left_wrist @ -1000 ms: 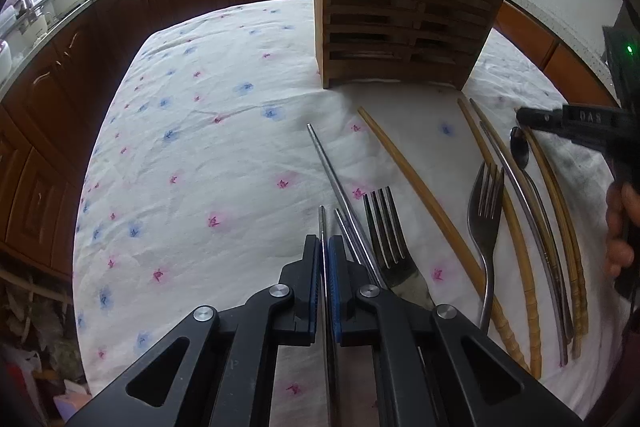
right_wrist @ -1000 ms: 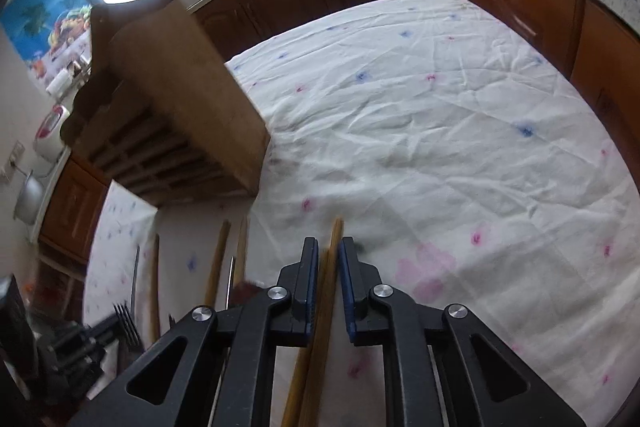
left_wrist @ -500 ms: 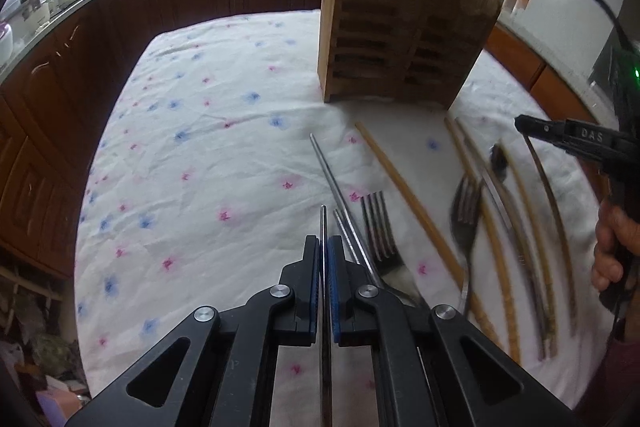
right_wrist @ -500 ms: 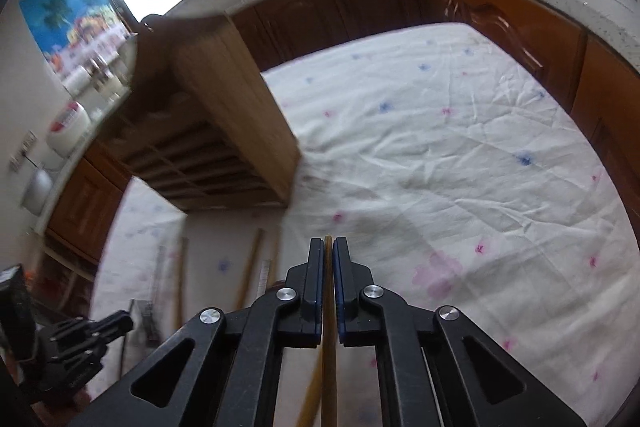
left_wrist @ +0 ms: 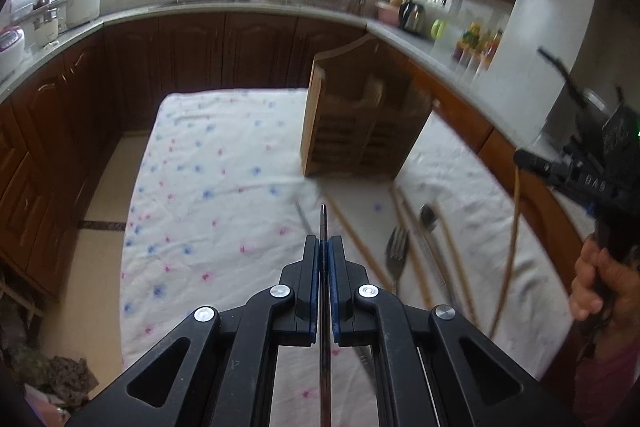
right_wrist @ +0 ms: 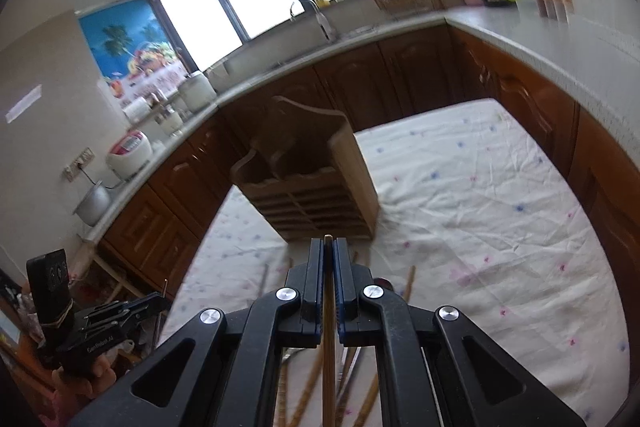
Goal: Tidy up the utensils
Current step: 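Lift both held chopsticks off the cloth toward the wooden holder, then lower both chopsticks into the wooden holder and open both tools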
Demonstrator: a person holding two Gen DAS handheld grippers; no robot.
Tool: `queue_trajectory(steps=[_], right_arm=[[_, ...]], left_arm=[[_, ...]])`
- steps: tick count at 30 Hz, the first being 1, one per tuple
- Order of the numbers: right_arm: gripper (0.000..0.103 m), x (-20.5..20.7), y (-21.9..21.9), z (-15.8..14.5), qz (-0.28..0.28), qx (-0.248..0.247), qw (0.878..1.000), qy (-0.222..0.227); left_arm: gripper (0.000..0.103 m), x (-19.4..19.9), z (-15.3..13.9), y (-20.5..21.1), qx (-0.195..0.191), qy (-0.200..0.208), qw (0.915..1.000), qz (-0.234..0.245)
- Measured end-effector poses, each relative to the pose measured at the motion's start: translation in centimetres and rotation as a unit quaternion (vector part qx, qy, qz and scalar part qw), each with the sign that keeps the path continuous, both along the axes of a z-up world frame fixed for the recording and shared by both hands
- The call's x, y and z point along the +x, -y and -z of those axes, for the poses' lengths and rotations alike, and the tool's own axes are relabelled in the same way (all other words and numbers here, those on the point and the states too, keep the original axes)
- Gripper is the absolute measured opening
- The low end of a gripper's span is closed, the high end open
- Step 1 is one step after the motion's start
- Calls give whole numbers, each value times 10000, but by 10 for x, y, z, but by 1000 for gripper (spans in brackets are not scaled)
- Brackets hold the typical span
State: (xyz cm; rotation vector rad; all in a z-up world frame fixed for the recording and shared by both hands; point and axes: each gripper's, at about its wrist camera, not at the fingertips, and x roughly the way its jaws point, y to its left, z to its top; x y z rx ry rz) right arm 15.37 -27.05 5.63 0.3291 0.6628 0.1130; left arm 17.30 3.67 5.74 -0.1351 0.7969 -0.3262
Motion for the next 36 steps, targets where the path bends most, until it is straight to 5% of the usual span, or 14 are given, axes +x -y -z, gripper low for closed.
queue_trajectory(steps=[23,36], right_arm=[[4,-23,-22,-51,-156,-290,9967,742],[4,10,-23,-80,21,-378,9917,1230]], left_arm=[[2,-21,-28,-12,-339,537,9979,-152],[2,-4,-67,-12,-355,1416,9889,-267]])
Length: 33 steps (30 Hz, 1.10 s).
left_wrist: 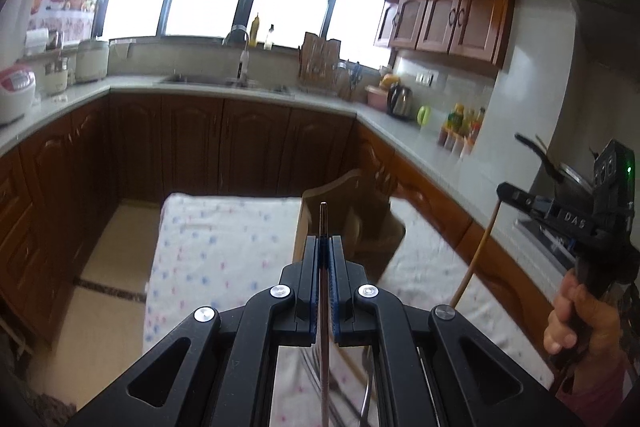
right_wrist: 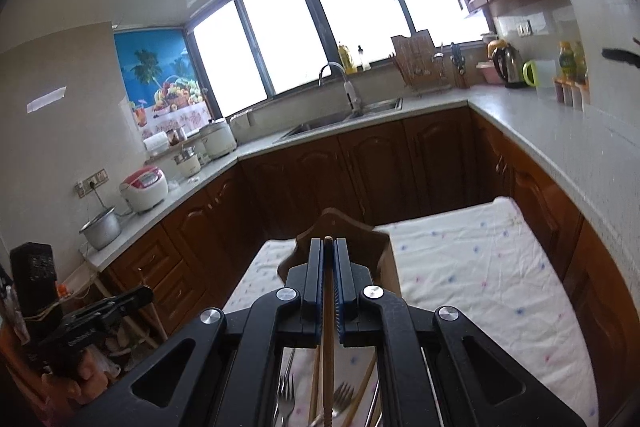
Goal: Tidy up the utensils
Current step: 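Lower both chopsticks into the wooden holder and open both tools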
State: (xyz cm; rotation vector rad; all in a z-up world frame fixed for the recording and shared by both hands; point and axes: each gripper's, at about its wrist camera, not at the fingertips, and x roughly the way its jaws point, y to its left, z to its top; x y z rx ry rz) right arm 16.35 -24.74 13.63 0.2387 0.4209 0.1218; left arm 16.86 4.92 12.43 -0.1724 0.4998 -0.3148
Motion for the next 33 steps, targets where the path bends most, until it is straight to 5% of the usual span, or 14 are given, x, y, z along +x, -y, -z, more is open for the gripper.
queue_trajectory(steps=[10,20,33], right_arm=[[4,39,21,-33,358,331,9965,684],[4,81,42,-51,715,307,9906,1124],[4,126,47,15,919,293,9913,890]], left_arm=[[2,53,-15,9,-353,757,9957,-409],[2,116,19,38,-575,1089,9891,-811],[2,193,108,97,-654,934,9859,-1225]])
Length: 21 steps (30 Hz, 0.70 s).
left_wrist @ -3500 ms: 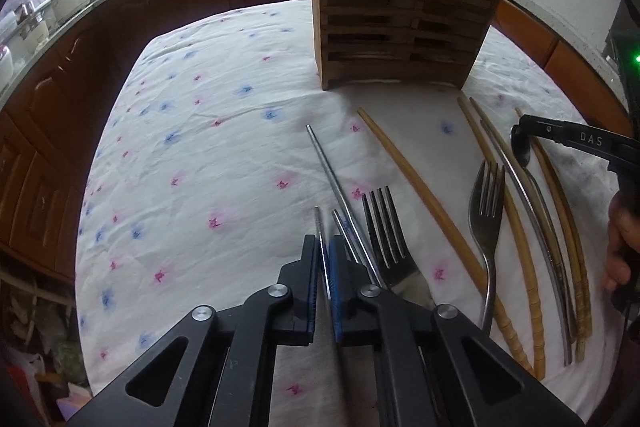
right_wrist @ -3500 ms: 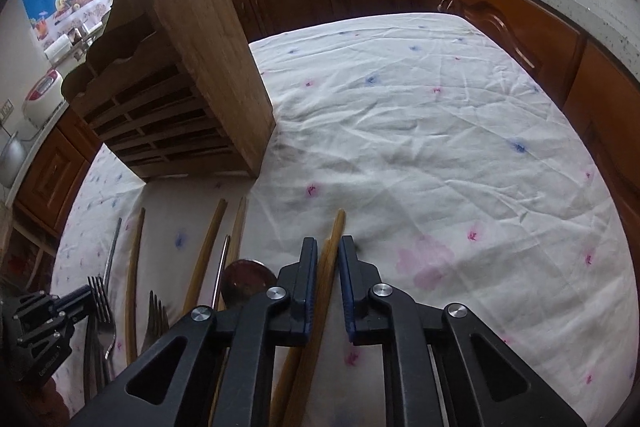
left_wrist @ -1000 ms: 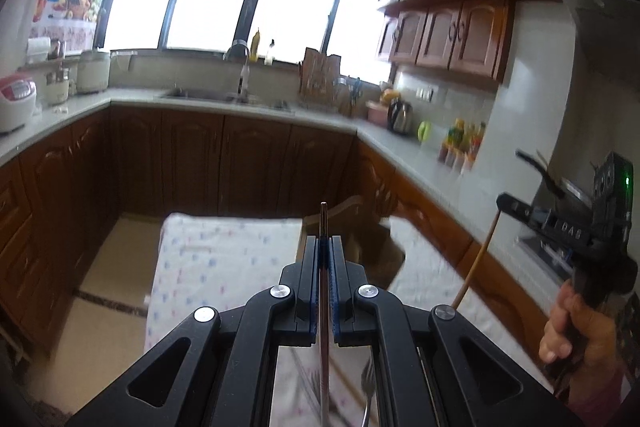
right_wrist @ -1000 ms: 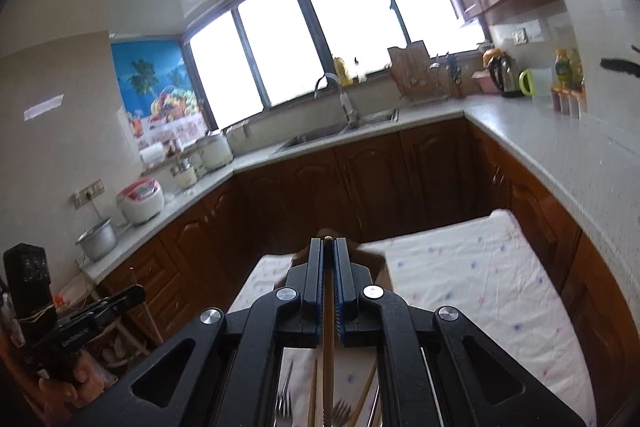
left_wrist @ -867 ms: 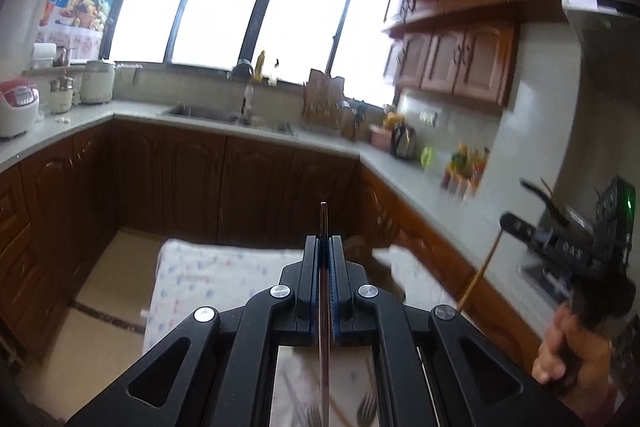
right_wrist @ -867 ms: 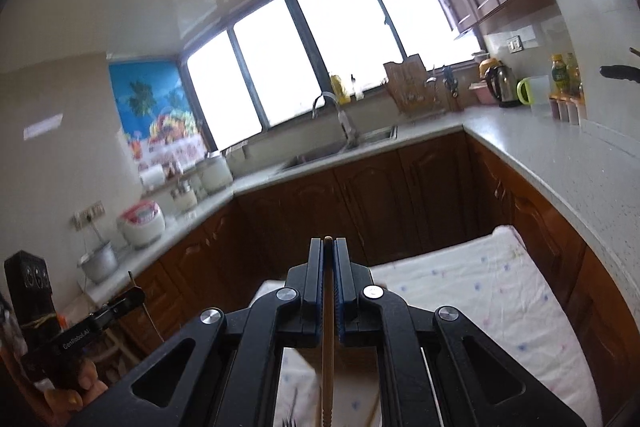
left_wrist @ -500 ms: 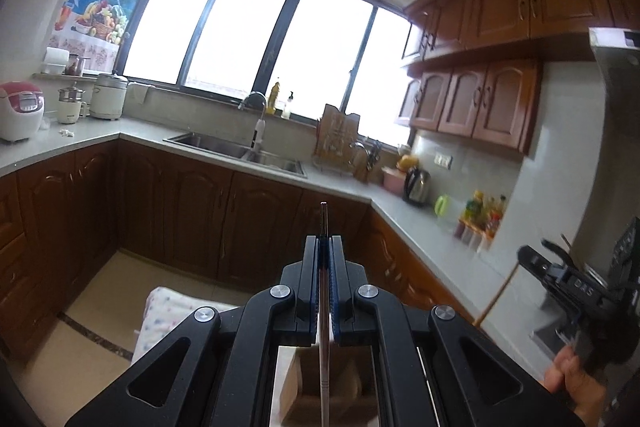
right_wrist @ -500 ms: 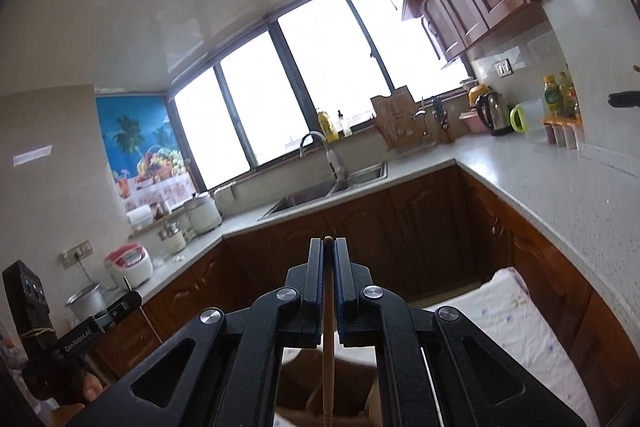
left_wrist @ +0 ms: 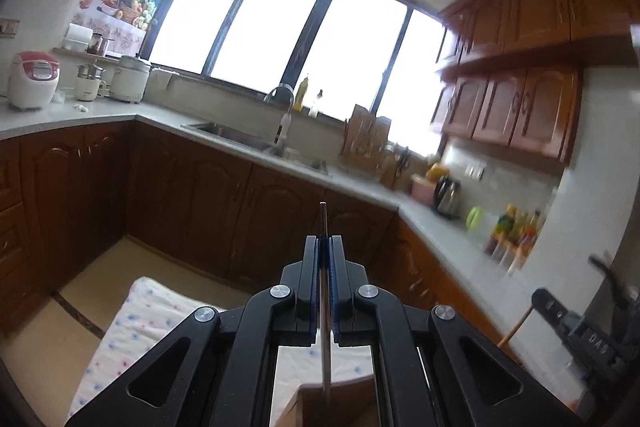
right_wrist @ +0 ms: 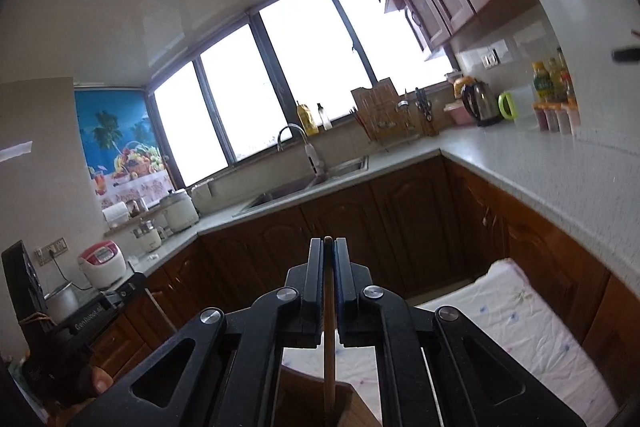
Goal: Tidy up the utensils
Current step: 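Lower both chopsticks into the wooden holder and open both tools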
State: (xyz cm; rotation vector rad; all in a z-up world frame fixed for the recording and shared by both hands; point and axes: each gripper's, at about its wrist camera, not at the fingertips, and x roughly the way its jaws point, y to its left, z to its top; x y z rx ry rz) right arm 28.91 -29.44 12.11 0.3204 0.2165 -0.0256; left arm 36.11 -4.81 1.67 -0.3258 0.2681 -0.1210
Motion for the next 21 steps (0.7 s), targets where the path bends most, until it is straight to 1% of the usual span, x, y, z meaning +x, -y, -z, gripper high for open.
queue_trajectory(steps=[2,3,4,6,8,10,12,14,15,17,19,21], right_arm=[[4,1,2,12,2,56,10000,-24],[4,1,3,18,20,85,10000,-19],[4,1,3,22,26,115,9999,-9],[4,0,5,29,39,172,9998,31],[4,0,5,35,30,209,9998,24],[4,3,6,39,16,225,9997,-42],[4,2,6,40,17,192,9998,14],[5,5,8,41,7,223,9997,-58],[5,6,9,40,5,244,9997,-74],[5,7,10,41,-8,255,9996,-119],[5,8,10,41,-32,253,9995,-163],[5,10,12,41,-44,264,9994,-206]], left_arm=[[2,5,15,7,65,-5,10000,-1],[2,6,17,6,60,-8,10000,-3],[2,8,27,10,34,-26,10000,2],[2,16,30,6,-35,-53,10000,19],[2,22,41,10,-14,-114,9999,33],[2,27,40,7,30,-171,9998,51],[3,33,39,6,106,-250,9996,87],[4,39,40,8,228,-305,9993,47],[4,34,34,2,221,-294,9993,45],[4,38,31,0,188,-370,9991,106],[5,21,24,-16,213,-385,9990,119],[5,20,19,-19,256,-444,9986,141]])
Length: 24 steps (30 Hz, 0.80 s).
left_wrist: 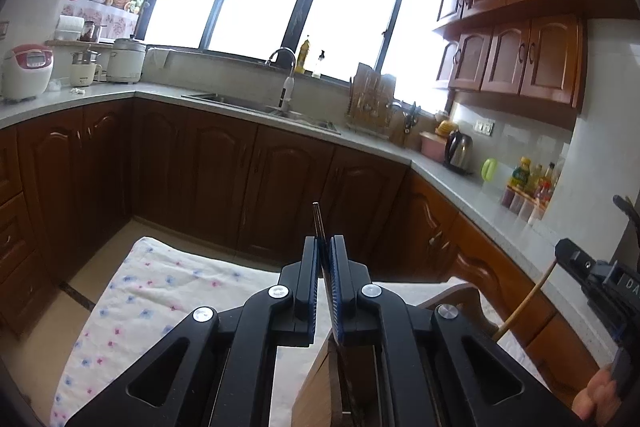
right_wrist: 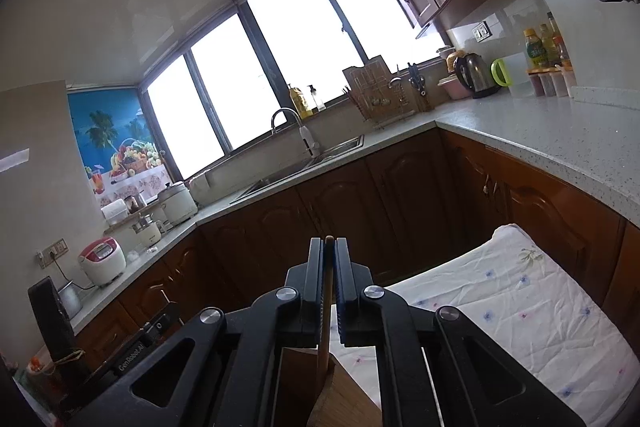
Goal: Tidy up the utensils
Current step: 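Lower both chopsticks into the wooden holder and open both tools, then withdraw both open tools from the holder back over the utensils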
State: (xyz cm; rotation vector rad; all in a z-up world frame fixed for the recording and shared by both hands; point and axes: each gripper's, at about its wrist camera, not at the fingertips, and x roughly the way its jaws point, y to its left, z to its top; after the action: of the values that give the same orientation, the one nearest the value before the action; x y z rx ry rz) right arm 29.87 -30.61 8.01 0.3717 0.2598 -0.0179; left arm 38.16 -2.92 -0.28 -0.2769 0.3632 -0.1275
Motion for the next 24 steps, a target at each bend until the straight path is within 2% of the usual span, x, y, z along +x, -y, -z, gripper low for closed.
queue_trajectory(steps=[8,10,11,12,14,16,17,19,21,24], right_arm=[[10,3,3,-1,-106,82,9996,-232],[17,1,5,-1,-133,163,9994,-265],[32,0,5,0,-135,207,9993,-273],[51,-2,7,-1,-153,273,9992,-260],[64,-8,8,-1,-135,331,9991,-223],[67,-13,7,-4,-153,356,9990,-219],[70,-15,7,-5,-187,395,9988,-218],[77,-22,8,-7,-293,532,9979,-233],[88,-32,8,-10,-365,621,9972,-191],[97,-51,6,-15,-434,625,9970,-106]], left_arm=[[6,3,-9,-5,29,-144,9999,30],[8,5,-11,-7,3,-184,9998,36],[13,4,-14,-9,2,-199,9998,30],[22,3,-16,-10,5,-198,9998,12],[33,-3,-17,-11,9,-141,9999,-40],[48,-8,-19,-11,34,-117,9999,-68],[60,-12,-21,-13,62,-128,9998,-106],[71,-20,-24,-15,96,-136,9998,-119],[91,-29,-24,-17,142,-217,9995,-187],[94,-49,-29,-27,6,-290,9995,-105]])
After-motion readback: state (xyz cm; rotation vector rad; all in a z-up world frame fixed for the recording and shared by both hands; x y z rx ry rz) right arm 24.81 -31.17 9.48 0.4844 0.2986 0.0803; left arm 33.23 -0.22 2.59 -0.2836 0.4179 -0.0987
